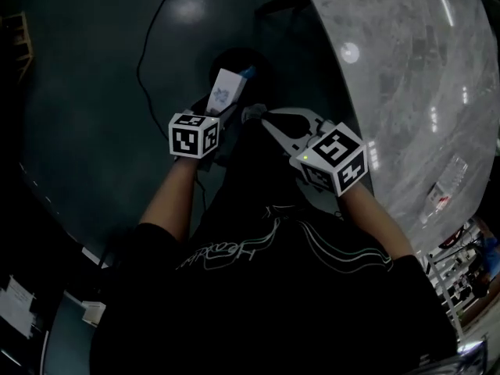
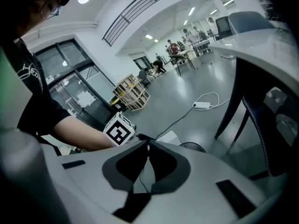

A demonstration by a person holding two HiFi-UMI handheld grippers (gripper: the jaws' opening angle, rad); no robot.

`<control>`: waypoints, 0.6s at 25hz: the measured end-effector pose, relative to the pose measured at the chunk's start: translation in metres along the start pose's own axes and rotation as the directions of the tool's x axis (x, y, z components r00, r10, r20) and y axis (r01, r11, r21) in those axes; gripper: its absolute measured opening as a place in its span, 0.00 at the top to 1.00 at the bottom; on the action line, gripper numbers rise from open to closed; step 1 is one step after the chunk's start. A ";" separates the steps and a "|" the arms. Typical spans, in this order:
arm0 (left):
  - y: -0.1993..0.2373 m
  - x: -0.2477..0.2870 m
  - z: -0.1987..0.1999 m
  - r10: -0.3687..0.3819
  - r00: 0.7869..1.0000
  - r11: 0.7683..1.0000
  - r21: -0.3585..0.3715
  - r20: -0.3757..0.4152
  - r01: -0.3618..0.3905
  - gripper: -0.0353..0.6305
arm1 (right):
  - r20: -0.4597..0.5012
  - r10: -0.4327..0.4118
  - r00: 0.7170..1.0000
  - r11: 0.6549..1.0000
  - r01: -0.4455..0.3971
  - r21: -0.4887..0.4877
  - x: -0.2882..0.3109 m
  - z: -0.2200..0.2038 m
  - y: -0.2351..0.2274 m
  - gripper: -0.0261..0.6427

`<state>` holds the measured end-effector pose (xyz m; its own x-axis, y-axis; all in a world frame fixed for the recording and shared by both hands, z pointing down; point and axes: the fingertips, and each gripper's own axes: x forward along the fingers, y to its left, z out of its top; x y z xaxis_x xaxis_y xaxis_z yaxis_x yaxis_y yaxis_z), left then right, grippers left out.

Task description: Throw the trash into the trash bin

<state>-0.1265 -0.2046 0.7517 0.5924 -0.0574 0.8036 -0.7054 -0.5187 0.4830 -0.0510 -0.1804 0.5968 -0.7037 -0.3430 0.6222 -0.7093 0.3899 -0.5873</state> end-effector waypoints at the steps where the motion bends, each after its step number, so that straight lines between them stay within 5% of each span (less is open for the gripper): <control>1: 0.004 0.012 -0.006 -0.008 1.000 1.000 -0.005 -0.027 0.008 0.48 | -0.017 -0.002 1.000 1.000 0.002 0.008 0.004 -0.006 -0.003 0.90; 10: 0.041 0.074 -0.025 -0.016 0.982 0.999 -0.041 -0.188 0.009 0.48 | -0.098 -0.032 0.995 0.991 0.045 0.129 0.037 -0.038 -0.028 0.90; 15: 0.054 0.085 -0.021 0.035 0.987 0.999 -0.021 -0.160 -0.039 0.48 | -0.093 -0.027 0.995 0.985 0.043 0.170 0.048 -0.037 -0.035 0.90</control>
<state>-0.1227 -0.2201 0.8533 0.4974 0.0611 0.8654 -0.7361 -0.4981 0.4583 -0.0583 -0.1790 0.6661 -0.6772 -0.2723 0.6836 -0.7355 0.2241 -0.6394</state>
